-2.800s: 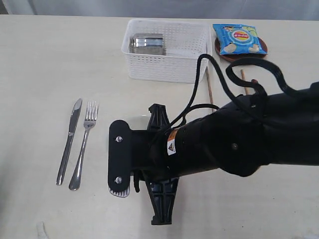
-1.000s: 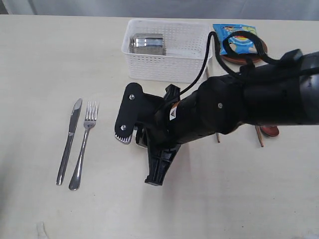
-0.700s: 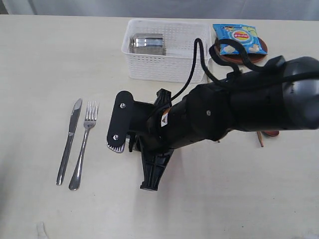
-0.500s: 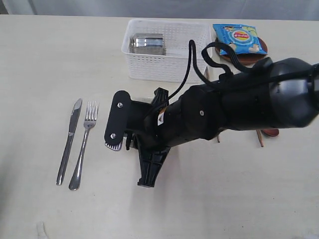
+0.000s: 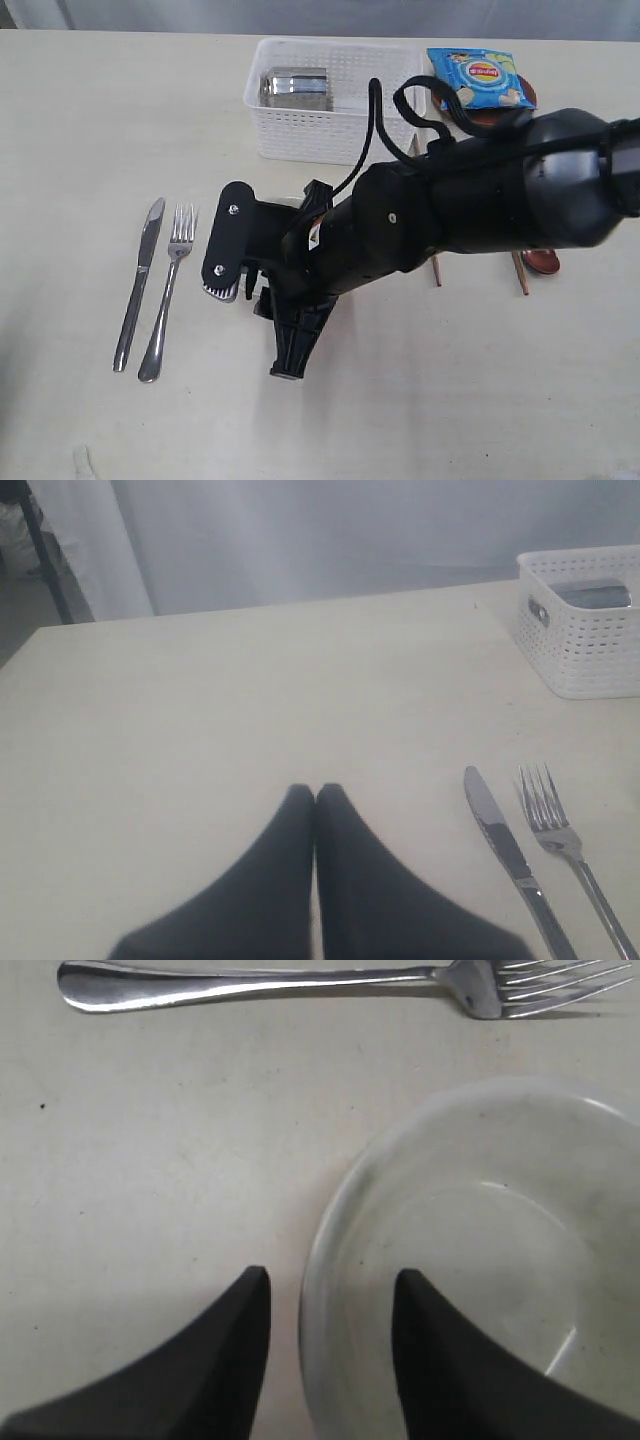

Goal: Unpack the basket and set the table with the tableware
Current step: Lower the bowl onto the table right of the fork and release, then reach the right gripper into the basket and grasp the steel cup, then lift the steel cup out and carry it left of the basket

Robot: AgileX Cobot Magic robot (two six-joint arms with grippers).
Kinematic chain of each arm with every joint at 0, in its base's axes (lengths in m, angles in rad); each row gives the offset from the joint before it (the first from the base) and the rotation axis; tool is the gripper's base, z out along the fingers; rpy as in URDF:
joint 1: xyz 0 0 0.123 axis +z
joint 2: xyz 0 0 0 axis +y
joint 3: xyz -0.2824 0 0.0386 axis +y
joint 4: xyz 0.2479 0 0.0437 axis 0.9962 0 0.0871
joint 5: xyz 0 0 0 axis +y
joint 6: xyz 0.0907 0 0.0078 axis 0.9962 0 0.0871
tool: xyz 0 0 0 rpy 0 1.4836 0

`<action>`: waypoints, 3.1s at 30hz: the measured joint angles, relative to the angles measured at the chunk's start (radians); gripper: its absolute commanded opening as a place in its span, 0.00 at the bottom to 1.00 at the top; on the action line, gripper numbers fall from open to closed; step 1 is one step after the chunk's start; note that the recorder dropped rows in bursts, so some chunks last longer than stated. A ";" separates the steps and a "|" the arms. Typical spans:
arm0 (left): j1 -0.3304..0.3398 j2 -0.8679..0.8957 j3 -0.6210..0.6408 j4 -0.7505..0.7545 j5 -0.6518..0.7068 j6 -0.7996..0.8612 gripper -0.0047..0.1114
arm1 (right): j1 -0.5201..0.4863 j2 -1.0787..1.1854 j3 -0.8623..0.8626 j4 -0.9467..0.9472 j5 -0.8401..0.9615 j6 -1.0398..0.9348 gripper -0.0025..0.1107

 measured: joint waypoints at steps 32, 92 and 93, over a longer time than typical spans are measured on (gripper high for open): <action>0.000 0.000 0.000 0.000 0.000 0.000 0.04 | -0.694 0.187 -0.761 0.406 0.523 0.488 0.33; 0.000 0.000 0.000 0.000 0.000 0.000 0.04 | -0.289 0.213 -1.096 -0.054 0.977 0.723 0.02; 0.000 0.000 0.000 0.000 0.000 0.000 0.04 | -0.250 0.219 -1.106 -0.111 0.979 0.753 0.02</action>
